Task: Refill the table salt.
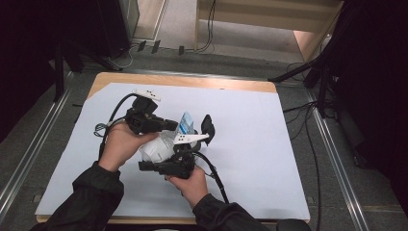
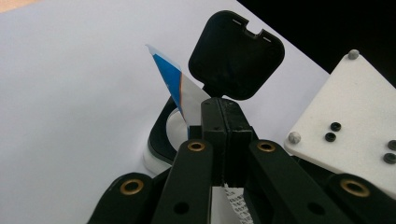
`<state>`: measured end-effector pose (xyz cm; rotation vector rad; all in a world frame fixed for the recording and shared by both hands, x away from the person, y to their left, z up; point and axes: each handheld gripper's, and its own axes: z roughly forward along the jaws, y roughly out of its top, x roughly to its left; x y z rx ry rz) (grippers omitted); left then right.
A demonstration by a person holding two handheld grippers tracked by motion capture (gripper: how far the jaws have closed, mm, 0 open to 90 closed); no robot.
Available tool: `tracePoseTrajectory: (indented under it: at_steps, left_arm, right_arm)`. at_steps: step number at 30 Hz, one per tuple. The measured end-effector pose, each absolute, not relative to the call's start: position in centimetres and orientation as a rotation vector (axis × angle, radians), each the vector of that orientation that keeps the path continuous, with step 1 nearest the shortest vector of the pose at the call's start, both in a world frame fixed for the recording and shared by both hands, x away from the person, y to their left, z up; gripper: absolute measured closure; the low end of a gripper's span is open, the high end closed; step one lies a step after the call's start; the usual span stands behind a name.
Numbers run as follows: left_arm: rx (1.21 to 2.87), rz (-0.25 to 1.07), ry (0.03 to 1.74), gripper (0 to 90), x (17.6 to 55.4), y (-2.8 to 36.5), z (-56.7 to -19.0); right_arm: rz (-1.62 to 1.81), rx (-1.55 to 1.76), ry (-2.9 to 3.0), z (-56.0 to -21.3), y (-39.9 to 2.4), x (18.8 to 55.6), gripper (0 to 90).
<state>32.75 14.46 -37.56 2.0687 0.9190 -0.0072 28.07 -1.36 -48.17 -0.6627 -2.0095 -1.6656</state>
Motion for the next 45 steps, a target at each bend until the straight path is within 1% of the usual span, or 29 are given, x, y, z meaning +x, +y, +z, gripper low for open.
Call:
tracePoseTrajectory:
  at_steps: [20,26,31,34,45]
  left_arm:
    - [2.071,0.0,0.92,90.0,32.74,14.31,-37.56]
    - [2.087,0.026,0.916,90.0,32.63,14.14,-37.5]
    - [2.082,0.023,0.911,90.0,32.6,14.11,-37.41]
    - [2.071,0.001,0.907,90.0,32.65,14.2,-37.38]
    - [2.068,-0.007,0.905,90.0,32.67,14.27,-37.32]
  right_arm:
    - [-1.658,-0.667,-2.02,-48.18,-1.37,28.06,67.1]
    - [-1.654,-0.674,-2.022,-48.19,-1.31,27.94,64.3]
    - [-1.657,-0.67,-2.024,-48.08,-1.45,27.92,66.9]
    - [-1.658,-0.664,-2.02,-48.05,-1.51,27.93,67.1]
    - [-1.66,-0.66,-1.989,-48.2,-1.52,27.98,67.4]
